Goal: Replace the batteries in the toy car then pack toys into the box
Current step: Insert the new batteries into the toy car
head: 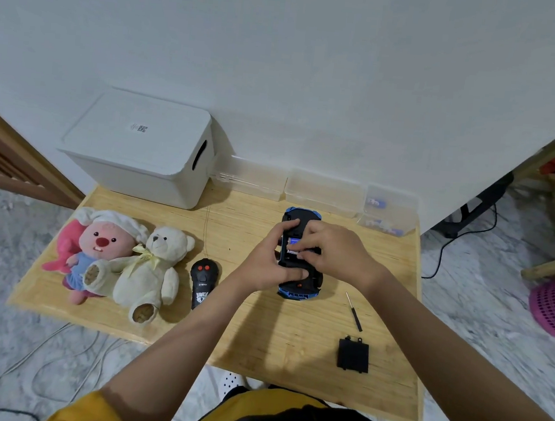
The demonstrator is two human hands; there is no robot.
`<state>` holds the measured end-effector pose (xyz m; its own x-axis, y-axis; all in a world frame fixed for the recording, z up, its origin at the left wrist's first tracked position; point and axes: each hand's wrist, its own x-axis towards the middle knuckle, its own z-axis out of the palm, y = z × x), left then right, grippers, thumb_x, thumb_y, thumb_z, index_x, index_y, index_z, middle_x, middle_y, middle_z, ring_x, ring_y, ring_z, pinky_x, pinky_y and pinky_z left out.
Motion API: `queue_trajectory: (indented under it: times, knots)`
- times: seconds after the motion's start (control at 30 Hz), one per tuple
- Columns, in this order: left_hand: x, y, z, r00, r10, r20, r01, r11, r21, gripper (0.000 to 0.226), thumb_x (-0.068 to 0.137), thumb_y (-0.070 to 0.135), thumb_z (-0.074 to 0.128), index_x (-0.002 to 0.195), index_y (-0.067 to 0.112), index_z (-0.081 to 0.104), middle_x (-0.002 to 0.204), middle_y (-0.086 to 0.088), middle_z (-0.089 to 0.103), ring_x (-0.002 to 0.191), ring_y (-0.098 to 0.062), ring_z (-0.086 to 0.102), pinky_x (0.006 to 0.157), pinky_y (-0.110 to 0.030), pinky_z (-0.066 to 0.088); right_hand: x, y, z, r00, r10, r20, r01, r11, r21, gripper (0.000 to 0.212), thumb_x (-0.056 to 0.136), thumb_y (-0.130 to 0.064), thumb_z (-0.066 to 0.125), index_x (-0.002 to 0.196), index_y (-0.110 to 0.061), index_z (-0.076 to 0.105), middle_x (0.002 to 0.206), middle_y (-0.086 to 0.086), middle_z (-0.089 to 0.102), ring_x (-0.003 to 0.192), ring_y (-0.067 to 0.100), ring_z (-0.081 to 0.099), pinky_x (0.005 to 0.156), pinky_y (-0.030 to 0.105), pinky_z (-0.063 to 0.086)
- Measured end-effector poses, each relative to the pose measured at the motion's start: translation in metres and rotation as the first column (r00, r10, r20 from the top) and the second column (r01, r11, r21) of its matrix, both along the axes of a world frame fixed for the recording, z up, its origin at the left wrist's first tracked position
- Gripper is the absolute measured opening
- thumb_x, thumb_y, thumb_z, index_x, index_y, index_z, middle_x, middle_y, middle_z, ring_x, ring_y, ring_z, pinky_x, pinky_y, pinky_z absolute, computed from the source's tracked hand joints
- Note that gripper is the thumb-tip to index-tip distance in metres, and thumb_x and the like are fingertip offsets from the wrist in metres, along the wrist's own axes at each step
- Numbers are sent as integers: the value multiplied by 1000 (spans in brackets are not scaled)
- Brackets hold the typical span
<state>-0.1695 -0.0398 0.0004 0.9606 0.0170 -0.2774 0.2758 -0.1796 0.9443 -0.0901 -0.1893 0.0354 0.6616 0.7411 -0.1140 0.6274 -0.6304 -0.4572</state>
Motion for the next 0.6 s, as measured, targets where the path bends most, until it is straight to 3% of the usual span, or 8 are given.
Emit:
queue_trajectory:
  times: [0.1,0.2,0.3,0.37,0.47,0.53,0.6]
  knots:
    - [-2,2,-1,1000,24,0,-24,1000,-6,85,70,3,80,138,30,37,116,9,53,109,-6,53,82,-19,53,0,3,-2,1000,16,-13,-16,1000,-26,18,88,-33,63,103,-37,71,84,-11,48,75,9,48,59,29,34]
    - [-3,4,1,999,43,4,-43,999,-22,83,70,5,81,136,33,38,118,12,52,110,-1,51,85,-23,53,3,6,-1,1000,10,-24,-10,1000,-5,16,87,-34,64,100,-37,72,84,-8,54,76,11,52,60,32,41]
    - [-4,2,1,999,48,9,-48,999,-23,84,70,4,81,135,34,38,119,10,54,104,-2,54,79,-14,50,2,6,6,976,-146,-163,182,956,230,11,86,-28,64,86,-25,75,75,-3,67,66,11,56,62,31,44]
    - [-5,0,1,999,48,8,-48,999,-14,84,71,3,80,137,32,36,118,10,54,99,-3,55,73,-7,47,2,7,13,895,-302,-327,418,824,382,27,90,-30,57,74,-15,72,57,1,62,52,15,53,59,30,46]
    - [-10,-2,-1,999,42,-22,-43,999,-22,84,73,3,79,138,30,34,114,16,50,94,3,54,69,-3,45,2,10,20,758,-438,-483,620,713,328,50,97,-34,41,56,-7,51,48,-1,41,46,18,38,52,28,37]
    - [-14,-3,-5,999,33,-28,-33,999,-23,84,73,2,79,139,30,34,114,17,50,93,7,54,69,-3,45,4,13,21,648,-440,-622,708,650,277,39,96,-21,36,58,-13,36,55,2,30,53,17,26,45,22,27]
    - [-16,-5,-7,999,29,-36,-30,999,-31,84,73,2,79,138,30,34,114,17,49,94,7,54,70,-5,46,6,13,21,526,-373,-764,752,623,214,29,90,-5,33,63,-15,32,58,5,28,56,16,21,39,18,19]
